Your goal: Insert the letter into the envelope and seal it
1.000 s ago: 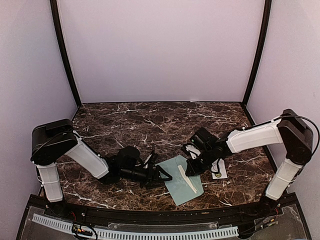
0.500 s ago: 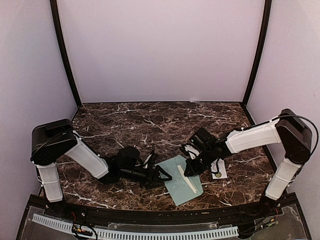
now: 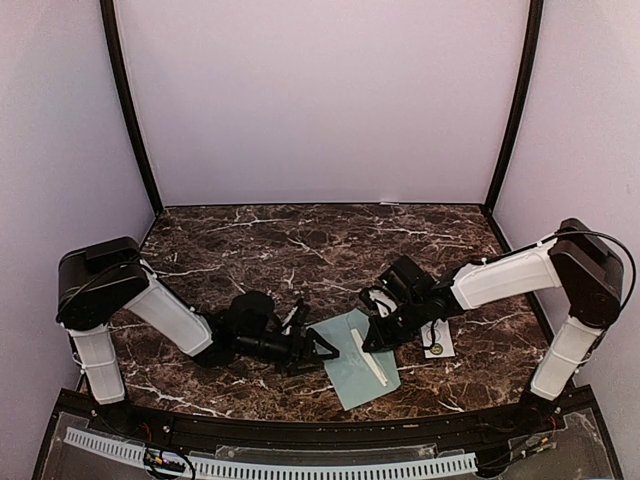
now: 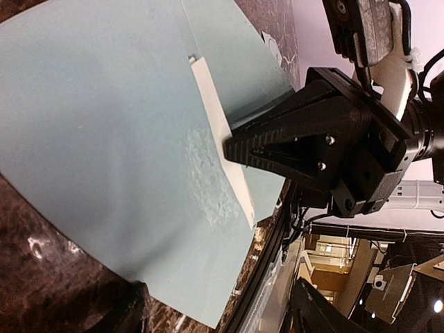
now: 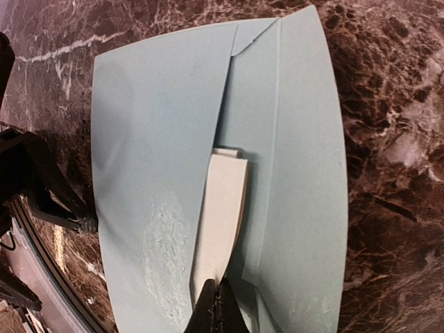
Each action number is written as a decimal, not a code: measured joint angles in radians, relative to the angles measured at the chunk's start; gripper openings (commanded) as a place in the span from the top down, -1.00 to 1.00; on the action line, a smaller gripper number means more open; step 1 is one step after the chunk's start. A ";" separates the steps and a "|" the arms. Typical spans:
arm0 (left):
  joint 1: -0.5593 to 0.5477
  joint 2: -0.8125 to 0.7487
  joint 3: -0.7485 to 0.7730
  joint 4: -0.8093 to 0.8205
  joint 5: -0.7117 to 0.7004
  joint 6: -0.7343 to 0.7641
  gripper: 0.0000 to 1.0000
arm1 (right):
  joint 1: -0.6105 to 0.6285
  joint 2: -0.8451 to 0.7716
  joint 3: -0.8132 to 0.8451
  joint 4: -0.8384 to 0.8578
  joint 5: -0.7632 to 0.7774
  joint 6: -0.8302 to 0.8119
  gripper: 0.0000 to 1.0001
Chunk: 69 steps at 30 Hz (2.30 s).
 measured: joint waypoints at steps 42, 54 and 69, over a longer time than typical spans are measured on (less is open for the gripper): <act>0.220 -0.522 0.104 -0.745 -0.357 0.449 -0.65 | -0.230 -0.323 -0.065 -0.280 0.424 0.019 -0.97; 0.230 -0.568 0.104 -0.784 -0.362 0.457 -0.66 | -0.263 -0.212 -0.116 -0.245 0.452 0.021 -0.92; 0.235 -0.568 0.098 -0.784 -0.362 0.457 -0.66 | -0.263 -0.180 -0.116 -0.175 0.495 0.027 -0.08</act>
